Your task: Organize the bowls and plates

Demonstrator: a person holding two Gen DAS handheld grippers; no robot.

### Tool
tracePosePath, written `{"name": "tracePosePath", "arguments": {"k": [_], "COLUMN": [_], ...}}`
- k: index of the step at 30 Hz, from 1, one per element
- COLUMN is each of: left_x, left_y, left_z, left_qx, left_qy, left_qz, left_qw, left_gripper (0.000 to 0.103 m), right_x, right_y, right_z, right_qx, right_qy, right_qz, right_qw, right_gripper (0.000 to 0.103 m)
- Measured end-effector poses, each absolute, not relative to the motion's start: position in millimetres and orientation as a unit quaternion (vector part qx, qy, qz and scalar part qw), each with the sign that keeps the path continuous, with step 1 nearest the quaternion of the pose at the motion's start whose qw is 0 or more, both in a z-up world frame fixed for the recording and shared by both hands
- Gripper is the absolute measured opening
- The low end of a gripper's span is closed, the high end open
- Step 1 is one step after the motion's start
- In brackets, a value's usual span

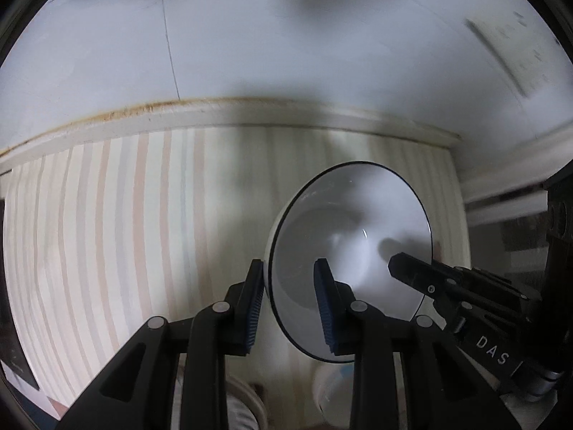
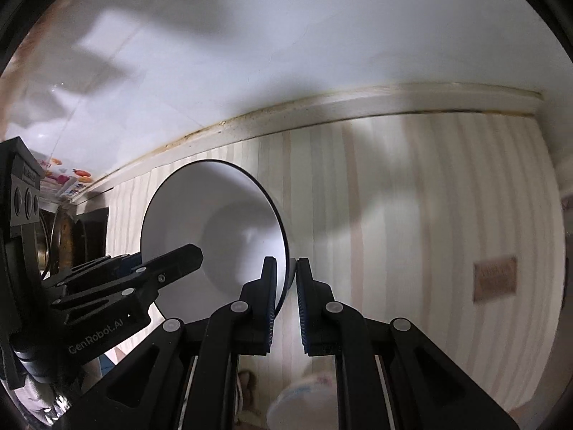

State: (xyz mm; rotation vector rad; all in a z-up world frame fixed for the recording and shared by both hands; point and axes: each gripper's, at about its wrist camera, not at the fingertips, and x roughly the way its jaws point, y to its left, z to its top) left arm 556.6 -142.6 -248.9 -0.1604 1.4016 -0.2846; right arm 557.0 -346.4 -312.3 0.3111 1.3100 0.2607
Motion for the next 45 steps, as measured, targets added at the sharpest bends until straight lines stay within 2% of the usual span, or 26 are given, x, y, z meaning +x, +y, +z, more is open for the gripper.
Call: {"name": "tracePosePath", "arguments": {"k": [7,19,31,45], "left_x": [497,436,423,412], "left_y": [-169,-211,-250,-265], "left_z": [-245,-283,-307,-321], "left_qx": [-0.060,0.005,0.104,0.161], "left_qy": [0.646,0.691,0.698,0.689], "left_qz": [-0.162,-0.198,-0.190,-0.164], "left_qw": [0.743,0.695,0.683,0.688], "left_gripper": [0.025,0.025,0.025,0.025], "right_x": [473,392,381,384], "right_y": [-365,-394,-404,-406], "right_z": [-298,-332,-362,-377], "right_qx": [0.153,0.170,0.178,0.165], "right_qy": [0.600,0.628,0.652,0.667], "right_qz": [0.101,0.066,0.047,0.043], "right_qw": [0.779,0.757,0.736,0.726], "right_gripper": [0.013,0.013,0.013,0.014]}}
